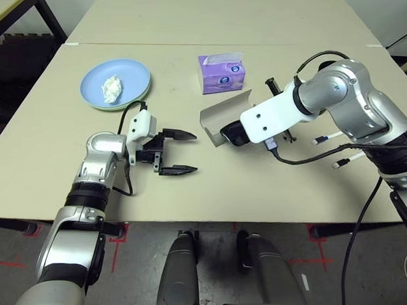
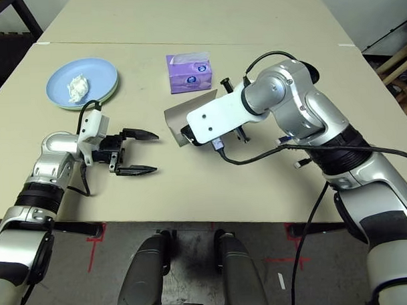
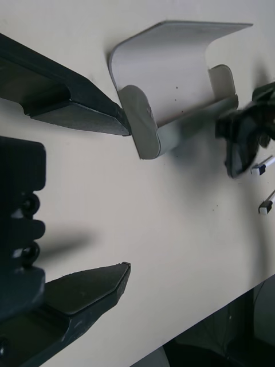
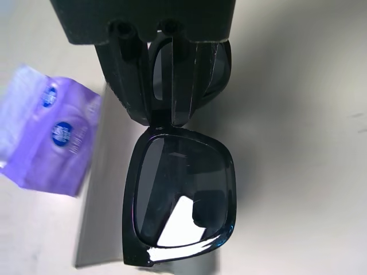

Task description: Organize and tidy the items on the table.

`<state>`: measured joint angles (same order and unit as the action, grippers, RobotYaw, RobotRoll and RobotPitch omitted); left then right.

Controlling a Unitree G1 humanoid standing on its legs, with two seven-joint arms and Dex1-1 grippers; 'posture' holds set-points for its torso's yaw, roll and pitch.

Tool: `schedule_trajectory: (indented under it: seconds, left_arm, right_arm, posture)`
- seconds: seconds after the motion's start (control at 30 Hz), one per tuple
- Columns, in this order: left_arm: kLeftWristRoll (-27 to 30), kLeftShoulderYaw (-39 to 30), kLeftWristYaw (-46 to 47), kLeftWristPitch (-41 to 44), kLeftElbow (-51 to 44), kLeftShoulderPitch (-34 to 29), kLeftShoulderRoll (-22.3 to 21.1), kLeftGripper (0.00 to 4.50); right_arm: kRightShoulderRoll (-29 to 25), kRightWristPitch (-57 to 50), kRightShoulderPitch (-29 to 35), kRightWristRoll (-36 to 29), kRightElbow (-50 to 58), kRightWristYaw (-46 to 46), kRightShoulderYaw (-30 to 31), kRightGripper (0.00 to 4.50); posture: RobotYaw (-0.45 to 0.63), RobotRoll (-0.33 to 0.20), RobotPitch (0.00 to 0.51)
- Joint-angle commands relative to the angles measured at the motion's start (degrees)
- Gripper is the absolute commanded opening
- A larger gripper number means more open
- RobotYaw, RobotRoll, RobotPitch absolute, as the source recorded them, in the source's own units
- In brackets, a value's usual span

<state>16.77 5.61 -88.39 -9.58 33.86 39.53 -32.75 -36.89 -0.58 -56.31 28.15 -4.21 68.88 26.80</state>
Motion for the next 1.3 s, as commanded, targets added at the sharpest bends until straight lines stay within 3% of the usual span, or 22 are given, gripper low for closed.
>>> schedule_trajectory:
  seconds: [0.03, 0.4, 1.3]
  left_arm:
    - [-0.1, -0.1, -0.3, 1.1, -2.3, -1.7, -0.8, 4.5]
    - [0.1, -0.4, 0.4, 3.3, -5.1, -2.9, -1.6, 4.5]
    - [0.0, -0.6, 0.8, 4.1, -5.6, -3.1, -1.5, 4.5]
  right_arm:
    - [1.6, 1.2, 1.2, 2.4, -2.1, -4.6, 0.9, 0.34]
    - [5.7, 4.6, 1.4, 6.3, -8.6, -13.9, 0.9, 0.34]
    - [8.7, 9.0, 0.2, 10.3, -13.1, -18.4, 2.6, 0.34]
  posture:
    - [0.17, 0.0, 0.202]
    - [0.17, 0.0, 0.209]
    - [0.18, 0.0, 0.215]
